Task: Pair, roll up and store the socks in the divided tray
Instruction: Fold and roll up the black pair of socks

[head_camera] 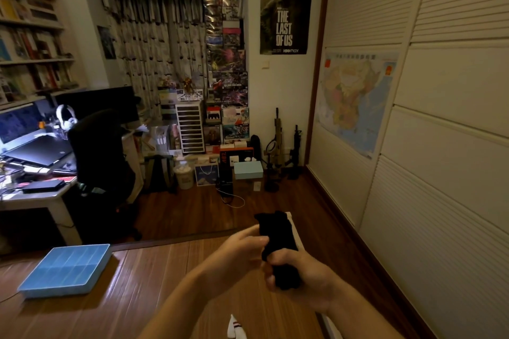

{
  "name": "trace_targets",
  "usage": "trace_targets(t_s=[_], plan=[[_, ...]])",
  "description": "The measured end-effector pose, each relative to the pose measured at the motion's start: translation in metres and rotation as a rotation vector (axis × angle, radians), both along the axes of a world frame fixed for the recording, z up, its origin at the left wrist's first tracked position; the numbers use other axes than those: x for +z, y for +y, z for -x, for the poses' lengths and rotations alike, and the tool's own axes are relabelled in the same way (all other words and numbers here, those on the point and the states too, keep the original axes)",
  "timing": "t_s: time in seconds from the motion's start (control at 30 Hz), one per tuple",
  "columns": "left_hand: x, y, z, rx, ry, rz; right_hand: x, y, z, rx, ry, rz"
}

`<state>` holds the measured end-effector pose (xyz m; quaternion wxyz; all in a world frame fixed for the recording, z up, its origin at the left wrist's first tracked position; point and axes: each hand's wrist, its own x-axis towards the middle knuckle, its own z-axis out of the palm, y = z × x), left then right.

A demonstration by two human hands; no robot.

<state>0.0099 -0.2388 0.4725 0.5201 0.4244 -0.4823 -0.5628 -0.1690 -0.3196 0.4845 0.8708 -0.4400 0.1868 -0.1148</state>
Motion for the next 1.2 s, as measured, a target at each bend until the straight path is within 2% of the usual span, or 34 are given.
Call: trace_targets(t_s=[0.1,0.27,0.47,0.57,0.67,0.7,0.87,1.2], plan=[[0.006,0.000,0.015,0.014,0.051,-0.015,0.004,0.007,-0.008,0.005,-0.011,0.025],[0.012,0.000,0.029,0.259,-0.146,-0.027,0.009,0.013,-0.012,-0.067,0.059,0.198],[0.014,0.004,0.035,0.307,-0.250,0.033,0.011,0.017,-0.010,-0.087,0.109,0.250],[0.014,0.004,0.031,0.272,-0.193,0.025,0.014,0.019,-0.006,-0.023,0.078,0.159],[0.018,0.007,0.022,0.207,0.041,0.030,0.012,0.019,-0.002,0.030,0.025,-0.024],[0.019,0.009,0.019,0.192,0.063,0.039,0.010,0.018,-0.002,0.028,-0.007,-0.050],[0.019,0.013,0.019,0.044,-0.205,0.159,0.010,0.021,-0.005,-0.015,-0.139,-0.089],[0.022,0.015,0.020,0.122,-0.535,0.289,0.013,0.027,-0.004,-0.045,-0.192,-0.215]])
